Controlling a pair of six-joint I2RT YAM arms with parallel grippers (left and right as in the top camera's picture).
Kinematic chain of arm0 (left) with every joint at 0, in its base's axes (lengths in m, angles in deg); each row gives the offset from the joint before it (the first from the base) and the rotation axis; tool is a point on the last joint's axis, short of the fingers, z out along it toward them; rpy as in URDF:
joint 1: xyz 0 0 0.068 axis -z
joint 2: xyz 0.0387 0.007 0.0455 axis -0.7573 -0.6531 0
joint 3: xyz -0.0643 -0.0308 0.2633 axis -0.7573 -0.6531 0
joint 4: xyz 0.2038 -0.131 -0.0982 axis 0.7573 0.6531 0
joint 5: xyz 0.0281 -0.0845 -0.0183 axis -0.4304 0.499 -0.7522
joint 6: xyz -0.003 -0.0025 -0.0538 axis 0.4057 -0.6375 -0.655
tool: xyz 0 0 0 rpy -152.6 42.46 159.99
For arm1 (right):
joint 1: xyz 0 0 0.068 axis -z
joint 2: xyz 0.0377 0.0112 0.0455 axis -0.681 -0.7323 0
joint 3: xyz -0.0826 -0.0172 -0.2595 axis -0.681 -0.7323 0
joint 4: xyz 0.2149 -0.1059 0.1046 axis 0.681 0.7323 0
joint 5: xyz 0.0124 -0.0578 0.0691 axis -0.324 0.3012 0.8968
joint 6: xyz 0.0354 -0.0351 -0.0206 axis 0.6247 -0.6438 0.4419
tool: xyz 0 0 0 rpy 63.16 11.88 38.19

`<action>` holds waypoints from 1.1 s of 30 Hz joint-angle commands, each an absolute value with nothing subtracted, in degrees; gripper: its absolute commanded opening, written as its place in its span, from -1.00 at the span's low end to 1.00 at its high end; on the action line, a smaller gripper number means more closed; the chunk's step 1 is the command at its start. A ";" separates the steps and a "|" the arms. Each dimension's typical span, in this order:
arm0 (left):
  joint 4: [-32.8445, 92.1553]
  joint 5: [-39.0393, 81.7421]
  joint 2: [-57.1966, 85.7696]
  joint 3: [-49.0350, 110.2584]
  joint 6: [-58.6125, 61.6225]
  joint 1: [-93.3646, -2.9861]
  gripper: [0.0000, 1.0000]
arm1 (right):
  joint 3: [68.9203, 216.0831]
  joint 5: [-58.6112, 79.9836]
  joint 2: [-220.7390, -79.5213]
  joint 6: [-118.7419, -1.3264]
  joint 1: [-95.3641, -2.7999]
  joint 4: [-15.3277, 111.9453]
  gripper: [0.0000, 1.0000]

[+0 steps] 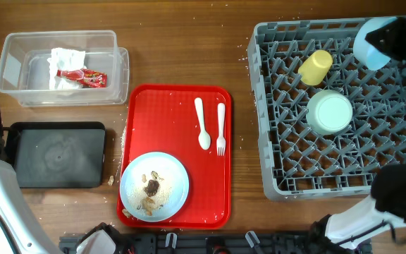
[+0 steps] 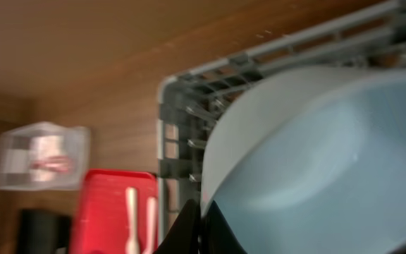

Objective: Sort waste into correct bins and load items into the dishwasher rack
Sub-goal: 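Lift the light-blue bowl and place it in the rack, then reach the right gripper down to the white spoon on the tray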

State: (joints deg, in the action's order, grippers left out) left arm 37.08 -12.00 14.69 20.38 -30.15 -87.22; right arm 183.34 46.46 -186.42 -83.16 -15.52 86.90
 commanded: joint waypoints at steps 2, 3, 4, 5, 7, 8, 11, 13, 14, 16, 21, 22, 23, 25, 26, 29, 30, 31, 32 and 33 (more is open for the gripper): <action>36.99 -12.13 14.89 20.49 -30.66 -87.38 0.99 | 182.51 72.01 -197.77 -90.20 -11.13 86.00 -0.91; 36.99 -12.13 14.89 20.49 -30.66 -87.38 1.00 | 182.51 73.27 -200.22 -90.20 -10.95 85.89 -0.91; 36.99 -12.13 14.89 20.49 -30.66 -87.38 1.00 | 182.51 73.67 -202.93 -90.02 -10.95 86.07 -0.91; 36.99 -12.13 14.89 20.49 -30.66 -87.38 1.00 | 182.51 73.67 -204.50 -89.83 -10.91 86.18 -0.91; 36.99 -12.13 14.89 20.49 -30.66 -87.38 1.00 | 182.51 73.93 -206.68 -89.80 -10.71 86.77 -0.91; 36.99 -12.13 14.89 20.49 -30.66 -87.38 1.00 | 182.51 73.69 -207.28 -89.34 -10.36 87.09 -0.92; 36.97 -12.13 14.89 20.49 -30.66 -87.38 1.00 | 182.51 69.38 -207.30 -88.47 -9.40 90.31 -0.91; 36.99 -12.13 14.89 20.49 -30.66 -87.38 1.00 | 182.51 61.14 -207.30 -83.55 -9.18 91.57 -0.91; 36.99 -12.13 14.89 20.49 -30.66 -87.38 1.00 | 182.53 57.49 -207.28 -81.83 -9.14 91.64 -0.92; 36.99 -12.13 14.89 20.49 -30.66 -87.38 1.00 | 182.62 50.39 -206.18 -78.44 -8.29 91.68 -0.73; 36.99 -12.13 14.89 20.49 -30.66 -87.38 1.00 | 182.62 29.06 -195.04 -66.20 -6.45 91.86 -0.35; 36.99 -12.13 14.89 20.49 -30.66 -87.38 1.00 | 182.62 23.92 -190.38 -63.05 -6.65 92.58 -0.14; 36.97 -12.13 14.89 20.49 -30.66 -87.38 1.00 | 182.62 22.13 -185.31 -60.32 -7.63 92.21 -0.07; 36.97 -12.13 14.89 20.49 -30.66 -87.38 1.00 | 182.62 22.54 -182.31 -60.25 -10.45 89.50 -0.08; 36.99 -12.13 14.89 20.49 -30.66 -87.38 1.00 | 182.62 22.54 -181.86 -60.23 -12.53 87.71 -0.06; 36.97 -12.13 14.89 20.49 -30.66 -87.38 1.00 | 182.60 21.95 -183.45 -59.47 -20.59 83.01 -0.07; 36.99 -12.13 14.89 20.49 -30.66 -87.38 1.00 | 182.60 22.46 -183.58 -60.95 -23.98 82.92 -0.09; 36.99 -12.13 14.89 20.49 -30.66 -87.38 1.00 | 182.60 22.85 -183.54 -63.14 -29.16 82.88 -0.09; 36.99 -12.13 14.89 20.49 -30.66 -87.38 1.00 | 182.60 23.05 -183.45 -64.45 -33.99 82.90 -0.08; 36.99 -12.13 14.89 20.49 -30.66 -87.38 1.00 | 182.60 22.67 -183.45 -65.39 -39.61 83.16 -0.05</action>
